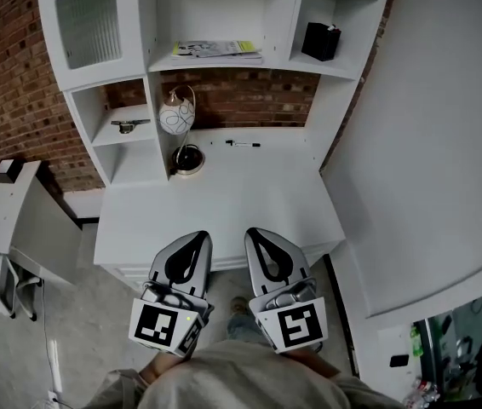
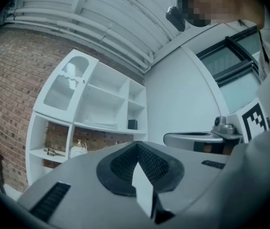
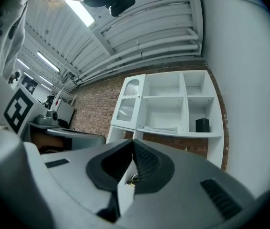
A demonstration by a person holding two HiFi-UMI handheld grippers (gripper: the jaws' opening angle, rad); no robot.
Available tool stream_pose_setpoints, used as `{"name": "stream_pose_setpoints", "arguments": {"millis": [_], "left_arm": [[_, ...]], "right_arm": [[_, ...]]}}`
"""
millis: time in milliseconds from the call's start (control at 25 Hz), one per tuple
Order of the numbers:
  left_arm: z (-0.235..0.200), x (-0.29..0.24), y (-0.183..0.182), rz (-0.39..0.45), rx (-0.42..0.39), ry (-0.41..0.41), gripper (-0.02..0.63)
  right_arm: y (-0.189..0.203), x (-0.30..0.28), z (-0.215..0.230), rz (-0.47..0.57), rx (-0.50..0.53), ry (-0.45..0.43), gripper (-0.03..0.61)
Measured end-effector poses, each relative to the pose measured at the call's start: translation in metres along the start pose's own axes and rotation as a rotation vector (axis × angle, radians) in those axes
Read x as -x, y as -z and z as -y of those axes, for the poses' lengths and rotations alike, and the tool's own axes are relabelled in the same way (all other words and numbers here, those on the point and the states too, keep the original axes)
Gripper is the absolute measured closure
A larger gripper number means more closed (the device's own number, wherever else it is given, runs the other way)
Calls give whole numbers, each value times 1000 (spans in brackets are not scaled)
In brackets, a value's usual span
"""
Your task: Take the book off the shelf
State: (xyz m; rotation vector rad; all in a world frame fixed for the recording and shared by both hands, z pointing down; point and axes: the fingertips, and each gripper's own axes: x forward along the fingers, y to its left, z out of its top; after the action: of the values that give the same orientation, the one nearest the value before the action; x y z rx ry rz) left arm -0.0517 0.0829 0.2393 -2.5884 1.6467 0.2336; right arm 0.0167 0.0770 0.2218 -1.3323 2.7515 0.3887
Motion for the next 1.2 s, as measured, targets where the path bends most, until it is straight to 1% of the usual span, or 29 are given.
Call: {"name": "stream_pose_setpoints", "arguments": {"millis": [280, 600, 720, 960, 1200], "left_arm": [[-27, -69, -3, 17, -7, -15, 604], [-49, -135, -3, 25, -21, -58, 604], [-58, -155, -4, 48, -31, -79, 604], [-67, -182, 3, 63, -39, -119, 604], [-84, -186, 13, 51, -33, -171, 604]], "right_arm": [[6, -56, 50, 19, 13, -18, 561], [18, -107, 102, 37, 2, -56, 560], [22, -125, 117, 54, 7, -82, 561], [31, -151, 138, 78, 2, -128, 561], [44, -168, 134, 70, -20, -180, 561]]}}
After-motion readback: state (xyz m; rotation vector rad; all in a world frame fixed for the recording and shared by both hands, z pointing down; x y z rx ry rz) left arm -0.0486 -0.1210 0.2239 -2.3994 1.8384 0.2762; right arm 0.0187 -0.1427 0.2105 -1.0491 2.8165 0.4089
